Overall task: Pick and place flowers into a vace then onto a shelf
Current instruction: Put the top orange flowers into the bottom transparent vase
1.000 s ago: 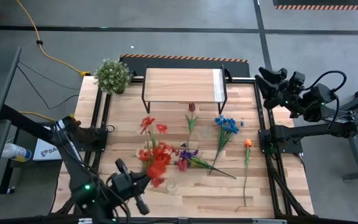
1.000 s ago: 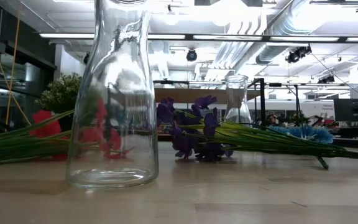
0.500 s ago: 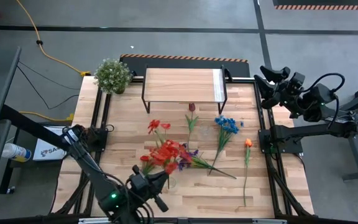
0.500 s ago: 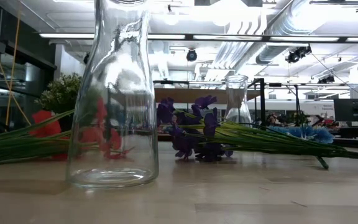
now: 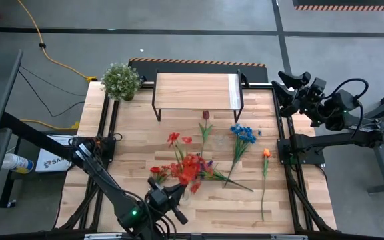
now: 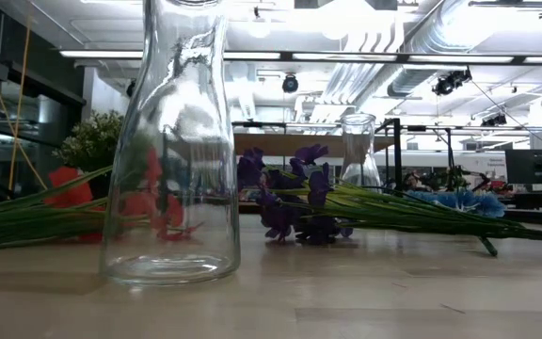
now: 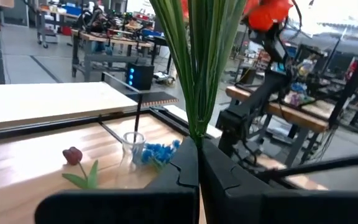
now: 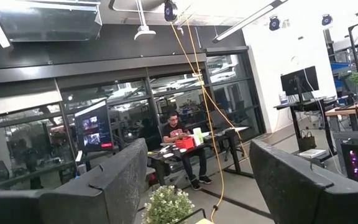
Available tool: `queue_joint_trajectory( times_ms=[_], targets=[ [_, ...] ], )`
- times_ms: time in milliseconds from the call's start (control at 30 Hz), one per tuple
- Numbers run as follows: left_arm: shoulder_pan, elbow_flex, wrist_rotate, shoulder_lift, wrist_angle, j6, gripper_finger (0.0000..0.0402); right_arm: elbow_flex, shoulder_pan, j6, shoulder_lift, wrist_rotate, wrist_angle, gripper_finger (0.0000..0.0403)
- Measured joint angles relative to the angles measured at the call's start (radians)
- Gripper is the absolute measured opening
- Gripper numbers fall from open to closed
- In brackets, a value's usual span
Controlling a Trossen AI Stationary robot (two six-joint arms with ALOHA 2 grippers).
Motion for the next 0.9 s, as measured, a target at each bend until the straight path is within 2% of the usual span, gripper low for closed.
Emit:
queue_joint_trajectory(
  times_ms=[333,600,900],
  targets=[
    [0.013,-0.001,0.002,0.054,-0.095,-0.102,0.0029,0.000,0.000,0.006,0.000,-0.032,0.001,0.0271],
    [0.014,-0.022,-0.002,0.059,-0.122,-0.112,0.0029,0.000,0.000,0.006,0.000,-0.063,0.002,0.0271],
    [0.013,-0.112,0.002,0.060,-0.119,-0.288,0.0029,0.000,0.000,0.006,0.000,-0.064,0.006,0.0271]
  ],
)
